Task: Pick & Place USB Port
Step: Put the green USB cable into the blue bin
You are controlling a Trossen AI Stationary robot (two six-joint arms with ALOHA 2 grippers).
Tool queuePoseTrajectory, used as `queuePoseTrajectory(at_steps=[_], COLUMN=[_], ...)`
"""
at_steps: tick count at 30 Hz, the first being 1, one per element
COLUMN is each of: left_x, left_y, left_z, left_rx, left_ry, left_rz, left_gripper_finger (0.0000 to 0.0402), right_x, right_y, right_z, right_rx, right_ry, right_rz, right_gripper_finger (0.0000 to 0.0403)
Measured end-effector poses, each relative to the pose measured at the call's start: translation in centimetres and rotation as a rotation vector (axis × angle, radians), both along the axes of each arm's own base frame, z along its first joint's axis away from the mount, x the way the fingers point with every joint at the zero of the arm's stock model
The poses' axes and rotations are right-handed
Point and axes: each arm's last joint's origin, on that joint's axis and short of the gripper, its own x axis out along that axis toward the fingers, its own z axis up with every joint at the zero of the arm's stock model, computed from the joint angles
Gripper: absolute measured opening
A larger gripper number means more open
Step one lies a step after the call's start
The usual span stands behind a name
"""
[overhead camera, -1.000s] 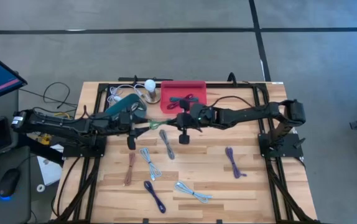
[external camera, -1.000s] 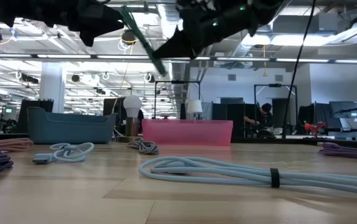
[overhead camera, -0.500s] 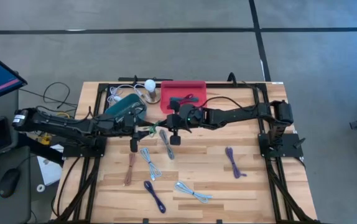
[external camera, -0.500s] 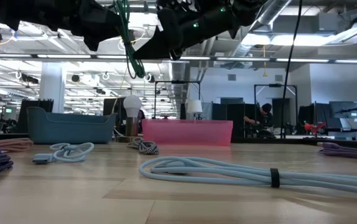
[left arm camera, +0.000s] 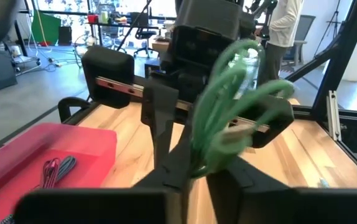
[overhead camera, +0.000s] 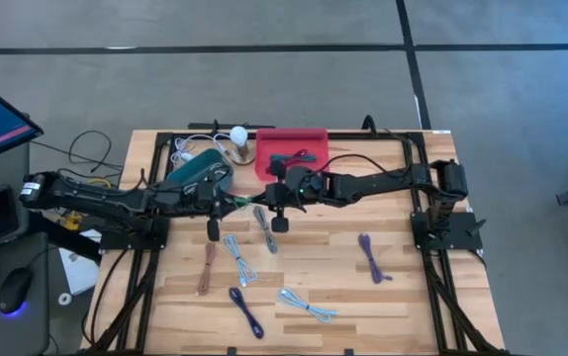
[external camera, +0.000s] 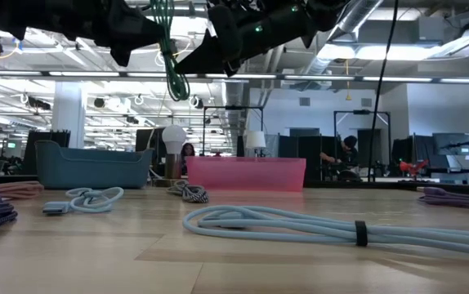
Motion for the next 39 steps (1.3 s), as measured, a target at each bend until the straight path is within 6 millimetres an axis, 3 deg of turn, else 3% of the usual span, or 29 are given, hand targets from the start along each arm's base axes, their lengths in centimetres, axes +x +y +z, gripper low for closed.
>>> queuePoseTrajectory(at_steps=[3, 10, 16, 24, 29, 39], left_x=[0.0, 0.0, -0.5, -2.0, -3.3, -5.2], left_y=[0.0, 0.1, 0.4, 1.0, 1.4, 1.7], left_z=[0.0, -0.1, -0.2, -0.5, -0.7, -0.2], left_rx=[0.0, 0.019, 0.048, 0.081, 0.054, 0.057], left_ry=[0.0, 0.01, 0.045, 0.127, 0.171, 0.156], left_rz=[-0.001, 0.032, 0.103, 0.301, 0.423, 0.48], left_gripper_finger=[0.0014, 0.0011, 0.0011, 0.0011, 0.001, 0.001], right_x=[0.0, -0.6, -2.6, -4.8, -5.2, -5.9], right_y=[0.0, 0.0, -0.3, -0.6, -0.5, -0.3], right_z=[0.0, 0.7, 2.8, 4.6, 4.6, 4.0], right_rx=[-0.005, -0.01, -0.049, -0.069, -0.076, -0.046], right_ry=[0.0, 0.025, 0.078, 0.141, 0.171, 0.19], right_rz=[0.002, -0.002, 0.005, 0.009, 0.016, 0.073], right_gripper_finger=[0.0, 0.0015, 0.0034, 0.0016, 0.0004, 0.0001])
